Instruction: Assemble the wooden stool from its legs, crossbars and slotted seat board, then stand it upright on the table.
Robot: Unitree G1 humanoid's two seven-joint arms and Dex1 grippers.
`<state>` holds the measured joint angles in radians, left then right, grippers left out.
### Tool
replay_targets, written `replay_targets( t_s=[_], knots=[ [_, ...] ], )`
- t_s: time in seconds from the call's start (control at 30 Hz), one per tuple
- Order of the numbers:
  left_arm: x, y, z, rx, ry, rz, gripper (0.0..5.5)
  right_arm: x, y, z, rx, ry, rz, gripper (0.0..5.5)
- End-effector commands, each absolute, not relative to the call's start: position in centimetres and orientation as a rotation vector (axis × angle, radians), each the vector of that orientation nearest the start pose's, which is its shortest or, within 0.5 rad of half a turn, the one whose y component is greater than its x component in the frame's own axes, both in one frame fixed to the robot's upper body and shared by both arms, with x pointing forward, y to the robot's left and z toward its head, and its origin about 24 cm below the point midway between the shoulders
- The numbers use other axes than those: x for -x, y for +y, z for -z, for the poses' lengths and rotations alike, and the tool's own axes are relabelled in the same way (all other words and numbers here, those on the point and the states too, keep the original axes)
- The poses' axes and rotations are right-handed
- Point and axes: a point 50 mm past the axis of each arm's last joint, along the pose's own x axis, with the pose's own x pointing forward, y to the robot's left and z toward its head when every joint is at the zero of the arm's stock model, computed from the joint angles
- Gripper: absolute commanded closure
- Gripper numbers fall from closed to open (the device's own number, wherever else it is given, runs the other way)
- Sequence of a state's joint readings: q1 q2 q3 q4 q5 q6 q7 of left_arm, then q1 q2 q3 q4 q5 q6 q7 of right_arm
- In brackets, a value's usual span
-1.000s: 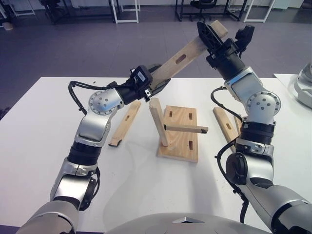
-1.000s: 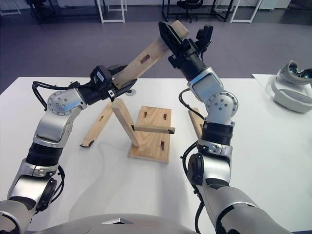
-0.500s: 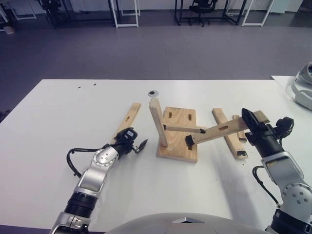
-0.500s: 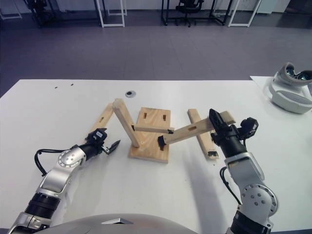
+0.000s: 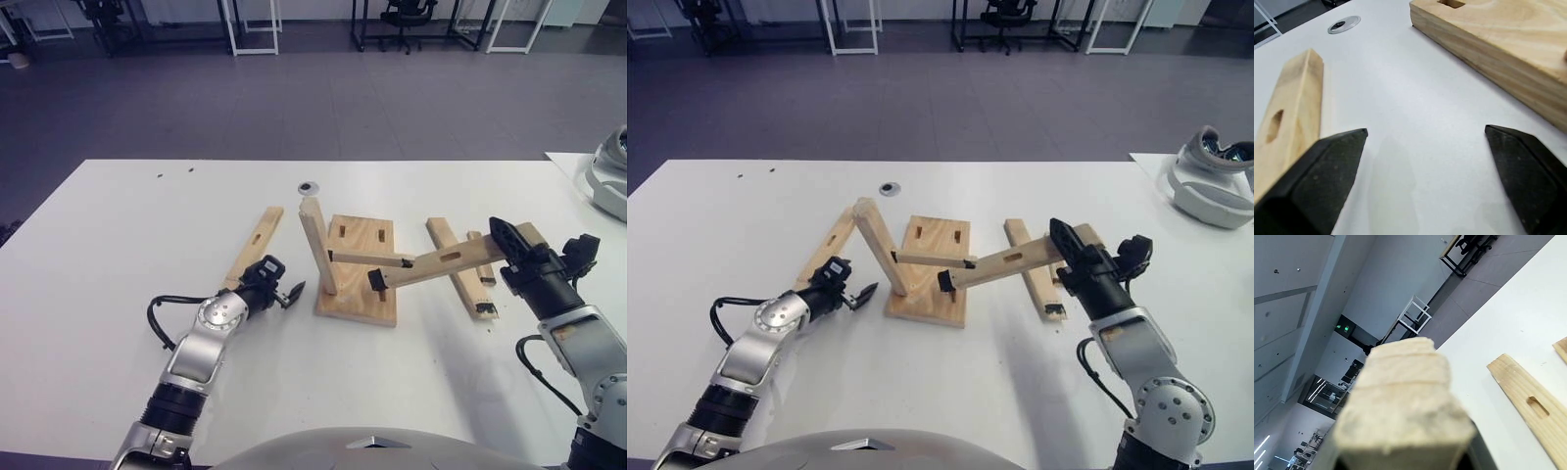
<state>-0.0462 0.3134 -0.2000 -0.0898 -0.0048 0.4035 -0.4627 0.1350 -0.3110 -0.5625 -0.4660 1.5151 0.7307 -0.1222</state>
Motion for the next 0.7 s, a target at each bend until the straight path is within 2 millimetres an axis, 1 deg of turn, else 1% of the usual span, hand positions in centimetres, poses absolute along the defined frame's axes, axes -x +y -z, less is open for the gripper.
replay_targets(
  t_s=[0.03, 0.13, 0.23, 0.33, 0.43, 0.5, 0.57, 0.6, 0.7],
  knots=[
    [-24.5, 14.3, -3.6, -0.204, 0.355, 0.599, 1.06, -19.4, -24.4, -11.0, -0.875, 0.196, -0.125, 4.49],
    [-24.6, 13.8, -4.5, -0.149, 0.323, 0.607, 1.06, -19.5, -25.4, -10.0, -0.804, 0.22, -0.037, 4.49],
    [-24.6, 13.2, -6.1, -0.071, 0.269, 0.626, 1.06, -19.5, -26.2, -10.0, -0.735, 0.221, 0.004, 4.49],
    [-24.4, 13.1, -7.3, -0.059, 0.244, 0.633, 1.06, -19.7, -26.9, -10.9, -0.682, 0.251, 0.005, 4.47],
    [-24.3, 13.1, -8.0, -0.056, 0.235, 0.628, 1.06, -20.9, -27.1, -12.3, -0.582, 0.278, -0.025, 4.46],
    [-24.1, 12.5, -8.3, -0.046, 0.229, 0.643, 1.06, -22.1, -26.2, -13.4, -0.413, 0.273, -0.055, 4.46],
    [-24.0, 12.0, -8.5, -0.039, 0.224, 0.659, 1.06, -23.0, -24.9, -14.4, -0.32, 0.247, -0.078, 4.45],
    [-23.9, 11.8, -8.7, -0.037, 0.222, 0.667, 1.06, -23.1, -24.2, -14.6, -0.281, 0.252, -0.087, 4.45],
    [-23.7, 11.2, -9.2, -0.025, 0.216, 0.686, 1.06, -22.4, -22.8, -13.4, -0.185, 0.316, -0.095, 4.45]
  ],
)
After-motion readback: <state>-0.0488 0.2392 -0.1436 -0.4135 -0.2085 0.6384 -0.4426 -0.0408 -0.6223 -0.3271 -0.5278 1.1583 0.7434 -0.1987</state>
